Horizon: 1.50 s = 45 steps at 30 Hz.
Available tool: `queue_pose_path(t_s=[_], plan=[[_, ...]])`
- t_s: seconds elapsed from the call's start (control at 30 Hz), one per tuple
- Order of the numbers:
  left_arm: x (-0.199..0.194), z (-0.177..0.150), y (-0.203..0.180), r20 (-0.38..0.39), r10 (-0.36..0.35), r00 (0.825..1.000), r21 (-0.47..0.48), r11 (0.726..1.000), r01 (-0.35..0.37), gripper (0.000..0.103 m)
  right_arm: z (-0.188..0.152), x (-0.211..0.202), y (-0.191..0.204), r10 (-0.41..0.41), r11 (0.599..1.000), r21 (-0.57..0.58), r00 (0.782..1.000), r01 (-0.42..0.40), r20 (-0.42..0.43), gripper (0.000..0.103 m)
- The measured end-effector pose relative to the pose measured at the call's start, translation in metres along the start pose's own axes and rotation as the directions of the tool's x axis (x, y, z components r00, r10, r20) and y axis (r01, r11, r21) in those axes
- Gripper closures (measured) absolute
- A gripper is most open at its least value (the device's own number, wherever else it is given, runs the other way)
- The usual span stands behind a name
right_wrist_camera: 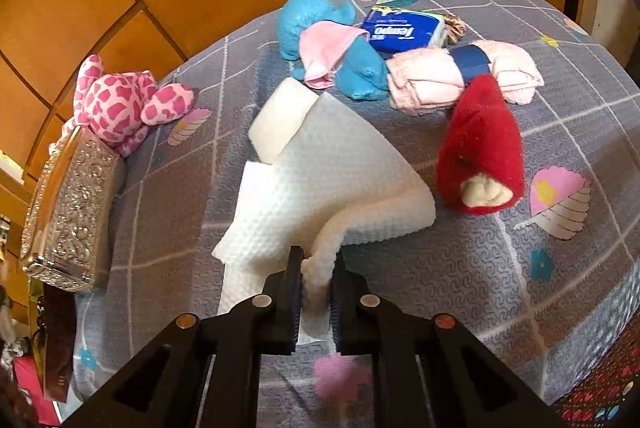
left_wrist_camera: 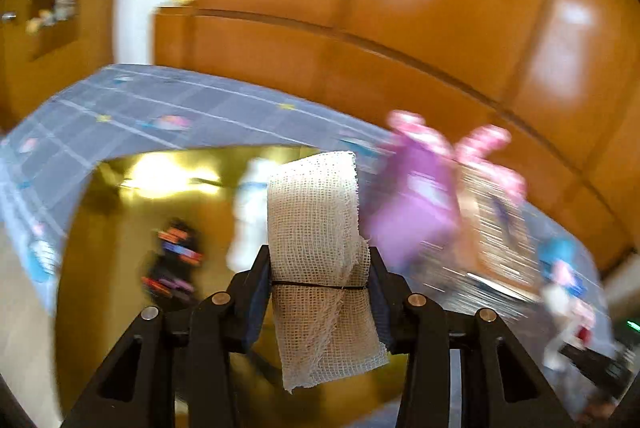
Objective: Organize soft objects
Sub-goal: 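Lower the gauze bandage into the gold tray and open the left tool while the right tool carries the towel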
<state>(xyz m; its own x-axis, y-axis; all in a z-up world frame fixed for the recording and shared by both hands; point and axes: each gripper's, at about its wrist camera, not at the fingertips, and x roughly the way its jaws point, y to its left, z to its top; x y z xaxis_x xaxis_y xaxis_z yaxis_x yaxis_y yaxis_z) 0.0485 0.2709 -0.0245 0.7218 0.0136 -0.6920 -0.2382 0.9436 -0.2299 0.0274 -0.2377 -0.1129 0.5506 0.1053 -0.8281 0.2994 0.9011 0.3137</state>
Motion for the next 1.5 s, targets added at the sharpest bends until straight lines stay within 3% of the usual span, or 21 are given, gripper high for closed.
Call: queue_pose_path(t_s=[0.07,0.13,0.2,0.23,0.57,0.63,0.7,0.87,1.13,1.27,1.5], plan=[[0.018,0.011,0.024,-0.012,0.063,0.998,-0.022,0.998,-0.063,0.056,0.001,-0.004,0.005,0.020,1.000,-0.005,1.000,-0.020,0.004,0.093],[0.027,0.019,0.044,-0.025,0.123,0.992,-0.060,0.990,-0.124,0.046,0.004,-0.009,0.012,0.034,0.999,-0.017,0.999,-0.034,0.013,0.093],[0.028,0.020,0.055,-0.028,0.145,0.989,-0.089,0.985,-0.147,0.030,0.007,-0.016,0.020,0.054,0.998,-0.025,0.998,-0.054,0.030,0.093],[0.025,0.017,0.061,-0.027,0.150,0.988,-0.108,0.982,-0.152,0.029,0.008,-0.020,0.023,0.064,0.998,-0.030,0.997,-0.063,0.038,0.093],[0.005,-0.015,0.033,-0.055,0.058,0.997,-0.068,0.996,-0.062,0.024,0.033,-0.032,0.076,0.117,0.985,-0.135,0.991,-0.107,0.071,0.093],[-0.002,-0.015,0.022,-0.037,0.059,0.998,-0.045,0.997,-0.061,0.019,0.040,-0.032,0.093,0.132,0.978,-0.170,0.988,-0.118,0.075,0.093],[-0.009,-0.014,0.012,-0.022,0.055,0.998,-0.023,0.998,-0.056,0.006,0.046,-0.033,0.110,0.148,0.970,-0.204,0.986,-0.129,0.081,0.093],[-0.023,-0.013,0.007,-0.009,0.051,0.999,-0.011,0.999,-0.051,0.006,0.062,-0.034,0.159,0.189,0.945,-0.289,0.977,-0.152,0.103,0.093],[-0.038,-0.012,0.021,0.010,0.110,0.994,-0.040,0.993,-0.110,0.002,0.064,-0.034,0.247,0.312,0.862,-0.447,0.945,-0.240,0.095,0.093],[-0.039,-0.012,0.029,0.013,0.134,0.991,-0.055,0.990,-0.133,0.002,0.045,-0.032,0.291,0.369,0.795,-0.533,0.928,-0.289,0.047,0.093],[-0.037,-0.012,0.035,0.005,0.153,0.988,-0.067,0.986,-0.152,0.001,0.006,-0.027,0.333,0.408,0.707,-0.619,0.912,-0.341,-0.037,0.093]])
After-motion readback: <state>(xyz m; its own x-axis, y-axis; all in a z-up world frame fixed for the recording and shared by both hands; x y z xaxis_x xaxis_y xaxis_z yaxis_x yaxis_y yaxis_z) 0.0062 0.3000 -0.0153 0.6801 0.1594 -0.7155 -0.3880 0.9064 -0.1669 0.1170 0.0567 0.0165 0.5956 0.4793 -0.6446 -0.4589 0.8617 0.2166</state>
